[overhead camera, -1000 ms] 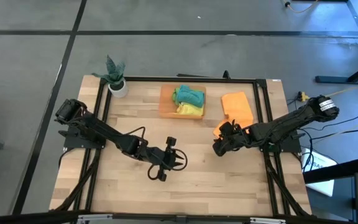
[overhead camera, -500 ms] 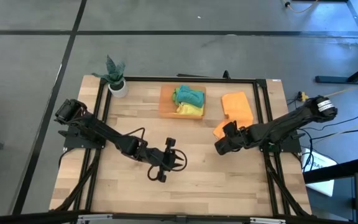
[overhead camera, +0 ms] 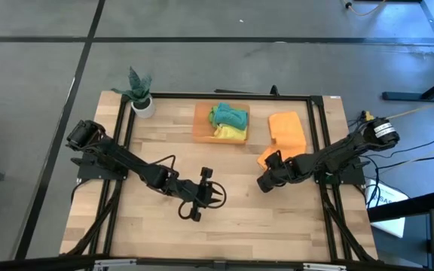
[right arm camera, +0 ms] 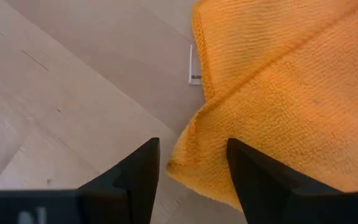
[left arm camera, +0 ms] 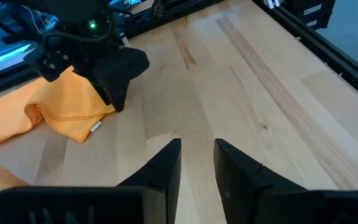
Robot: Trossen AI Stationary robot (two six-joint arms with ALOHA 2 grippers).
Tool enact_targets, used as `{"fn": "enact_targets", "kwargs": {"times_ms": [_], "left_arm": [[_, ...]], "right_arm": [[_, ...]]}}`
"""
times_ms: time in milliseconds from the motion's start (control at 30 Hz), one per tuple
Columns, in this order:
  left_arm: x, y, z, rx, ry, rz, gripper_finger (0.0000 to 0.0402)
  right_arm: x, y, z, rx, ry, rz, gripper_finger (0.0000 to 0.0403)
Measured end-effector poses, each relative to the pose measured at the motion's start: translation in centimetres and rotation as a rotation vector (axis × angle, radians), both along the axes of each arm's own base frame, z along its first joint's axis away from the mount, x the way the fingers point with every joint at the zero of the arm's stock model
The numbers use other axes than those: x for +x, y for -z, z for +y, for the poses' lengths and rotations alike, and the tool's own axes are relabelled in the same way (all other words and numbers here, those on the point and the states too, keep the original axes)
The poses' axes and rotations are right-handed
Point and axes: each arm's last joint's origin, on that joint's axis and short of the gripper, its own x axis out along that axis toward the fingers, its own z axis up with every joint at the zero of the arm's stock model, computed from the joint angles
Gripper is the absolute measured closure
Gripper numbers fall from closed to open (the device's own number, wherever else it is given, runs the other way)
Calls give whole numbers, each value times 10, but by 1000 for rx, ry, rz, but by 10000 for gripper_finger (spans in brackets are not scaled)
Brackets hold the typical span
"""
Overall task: Roll microfiber towels into tight, uniform cylinder then place into a basket
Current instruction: Roll the orange microfiber cloth
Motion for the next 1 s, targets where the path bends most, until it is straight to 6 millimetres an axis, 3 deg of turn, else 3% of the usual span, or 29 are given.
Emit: {"fn": "enact_targets", "kwargs": {"times_ms": [267,467,633,833,1000], "left_arm": [[0,0,0,0,0,0,315],[0,0,0,1,0,3,315],[0,1,0,4,0,8,315],[-1,1,0,8,2,11,315],[-2,3,1,20,1,38,315]], "right_arm": [[8,-2,2,22,-10,-81,289],[37,-2,12,48,-157,-313,330],[54,3,20,65,-305,-329,355],[70,-38,24,-16,-413,-281,387],[61,-74,18,-274,-296,-48,396]]}}
